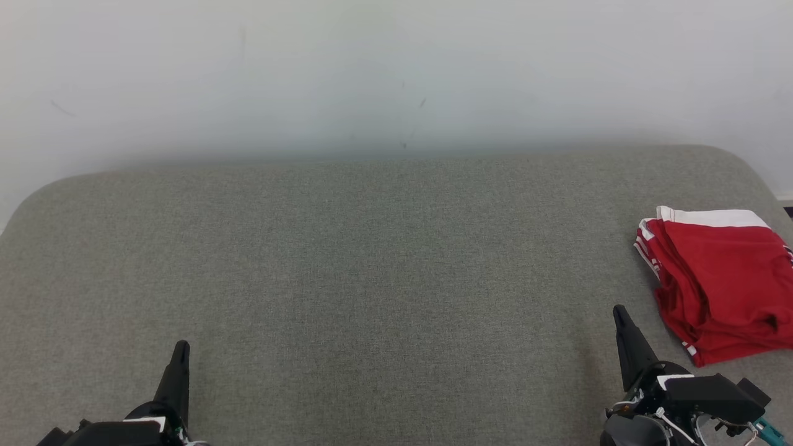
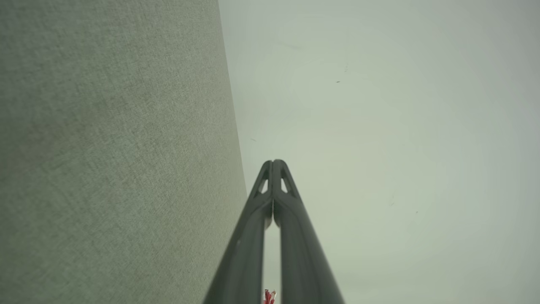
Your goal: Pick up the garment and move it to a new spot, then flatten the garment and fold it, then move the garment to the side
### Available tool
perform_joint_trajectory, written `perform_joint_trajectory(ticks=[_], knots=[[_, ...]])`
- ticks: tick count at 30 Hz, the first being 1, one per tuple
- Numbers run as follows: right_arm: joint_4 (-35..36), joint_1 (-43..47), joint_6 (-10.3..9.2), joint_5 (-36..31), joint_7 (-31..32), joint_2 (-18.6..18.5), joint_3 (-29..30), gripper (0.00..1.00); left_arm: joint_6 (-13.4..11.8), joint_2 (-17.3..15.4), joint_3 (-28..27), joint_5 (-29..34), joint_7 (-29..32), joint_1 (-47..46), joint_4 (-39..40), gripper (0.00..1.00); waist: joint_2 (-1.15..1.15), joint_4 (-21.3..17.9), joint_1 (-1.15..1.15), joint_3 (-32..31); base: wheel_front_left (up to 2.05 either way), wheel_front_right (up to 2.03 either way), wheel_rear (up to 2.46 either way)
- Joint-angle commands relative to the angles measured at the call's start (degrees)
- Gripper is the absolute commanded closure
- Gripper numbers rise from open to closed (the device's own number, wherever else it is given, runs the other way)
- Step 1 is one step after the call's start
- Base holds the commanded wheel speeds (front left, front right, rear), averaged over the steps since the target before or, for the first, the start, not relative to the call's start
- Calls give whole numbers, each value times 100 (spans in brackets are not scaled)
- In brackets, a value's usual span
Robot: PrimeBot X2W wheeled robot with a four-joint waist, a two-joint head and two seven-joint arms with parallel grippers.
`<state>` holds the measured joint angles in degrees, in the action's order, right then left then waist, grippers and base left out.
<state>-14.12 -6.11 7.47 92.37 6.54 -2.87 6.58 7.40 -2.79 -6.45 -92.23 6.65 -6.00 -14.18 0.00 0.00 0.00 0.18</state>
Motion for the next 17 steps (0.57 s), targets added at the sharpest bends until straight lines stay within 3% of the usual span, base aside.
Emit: perform_joint_trajectory(ticks=[1, 17], knots=[[17, -33, 4, 10, 11, -1, -8, 100, 17, -17, -16, -35, 0, -58, 21, 100, 0, 0, 0, 0, 0, 0, 0], [17, -33, 4, 10, 11, -1, -10, 100, 17, -17, -16, -35, -1, -58, 22, 100, 0, 0, 0, 0, 0, 0, 0]])
